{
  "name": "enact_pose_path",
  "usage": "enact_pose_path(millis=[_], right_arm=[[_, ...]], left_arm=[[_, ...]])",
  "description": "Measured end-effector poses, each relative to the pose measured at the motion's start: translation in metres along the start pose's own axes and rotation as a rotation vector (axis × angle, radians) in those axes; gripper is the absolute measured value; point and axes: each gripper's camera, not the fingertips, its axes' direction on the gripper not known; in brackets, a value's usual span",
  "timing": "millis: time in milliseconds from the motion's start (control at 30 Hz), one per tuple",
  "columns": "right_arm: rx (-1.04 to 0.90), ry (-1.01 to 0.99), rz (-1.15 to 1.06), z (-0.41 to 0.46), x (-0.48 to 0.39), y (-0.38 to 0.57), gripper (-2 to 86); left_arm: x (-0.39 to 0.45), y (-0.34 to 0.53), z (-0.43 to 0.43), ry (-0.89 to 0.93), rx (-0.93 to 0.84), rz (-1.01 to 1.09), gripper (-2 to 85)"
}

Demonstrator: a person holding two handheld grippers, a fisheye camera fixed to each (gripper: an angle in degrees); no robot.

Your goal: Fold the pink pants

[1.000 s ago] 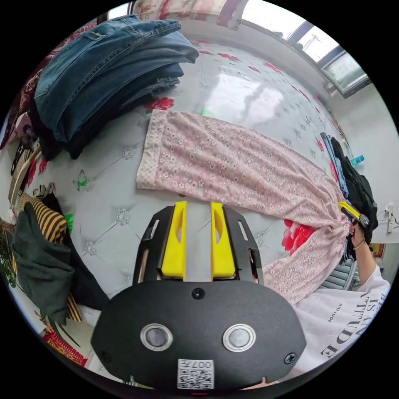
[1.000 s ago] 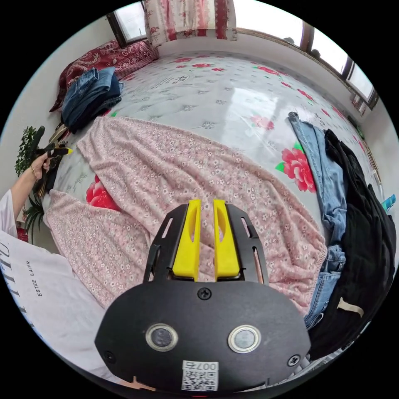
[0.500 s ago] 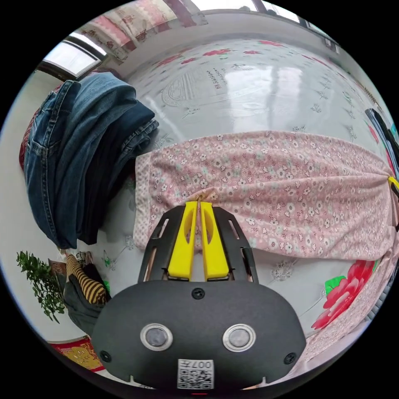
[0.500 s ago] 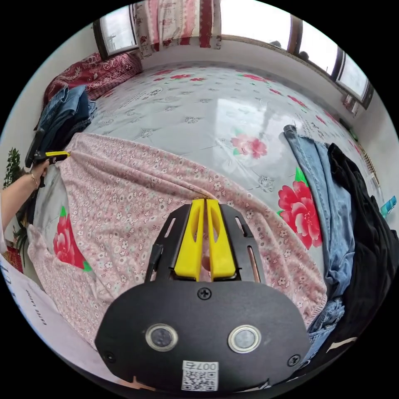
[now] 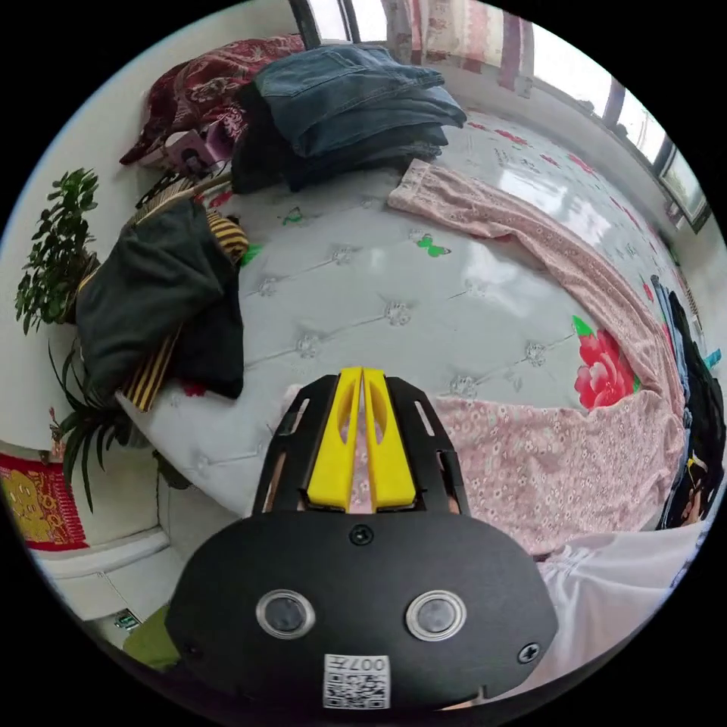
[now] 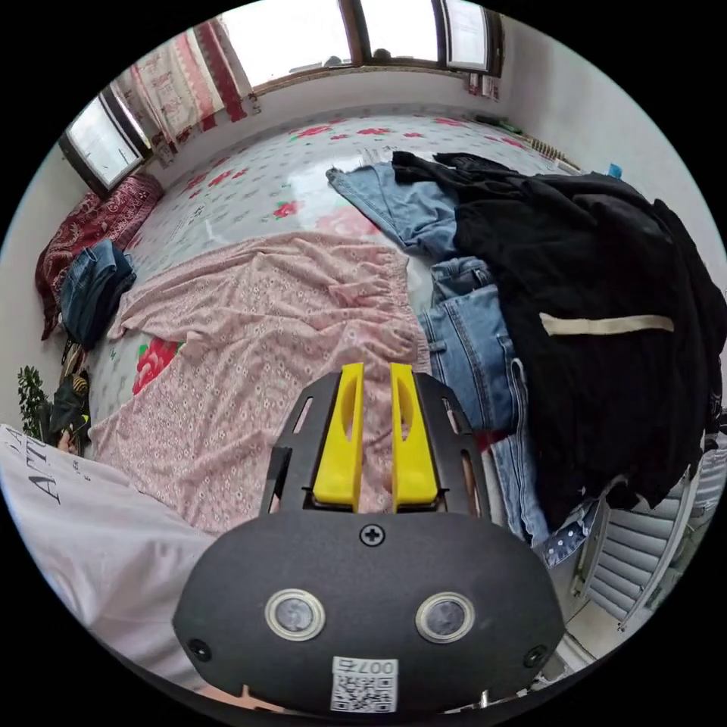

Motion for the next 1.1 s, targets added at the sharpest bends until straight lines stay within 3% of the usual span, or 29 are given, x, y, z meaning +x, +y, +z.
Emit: enact_pose_path(millis=[167,267,333,467,633,800,900,1000,1100], right_arm=[[-0.258,0.183,-0.037,0.066,0.004,0.025,1.6],[-0.202,0.247,0.102,0.063,0.035,0.032,0.6],[-0.182,0.186,0.206,0.054,0.048,0.03,0.0],[-0.04,0.231,0.145,0.022,0.013,0.03,-0.1],[0.079,0.07,0.042,0.001,-0.056,0.049,0.0],[0.054,-0.057,-0.104,0.002,-0.102,0.059,0.0],[-0.019,-0.082,-0.175,0.016,-0.117,0.069,0.0],[-0.133,-0.077,-0.215,0.038,-0.128,0.077,0.0],[-0.103,-0.1,-0.218,0.028,-0.134,0.08,0.0]], left_arm=[[-0.058,0.064,-0.016,-0.08,-0.01,-0.132,-0.7],[-0.086,0.089,-0.012,-0.045,-0.041,-0.232,0.2],[-0.095,0.102,-0.004,0.01,-0.06,-0.251,3.2],[-0.093,0.108,0.013,0.068,-0.088,-0.196,6.7],[-0.092,0.09,0.03,0.099,-0.081,-0.177,3.5],[-0.093,0.067,0.008,0.023,-0.092,-0.116,-0.4],[-0.108,0.067,0.006,-0.04,-0.068,-0.148,-0.1],[-0.119,0.065,0.033,0.007,-0.195,-0.171,2.9],[-0.124,0.064,0.011,-0.016,-0.098,-0.207,6.1]])
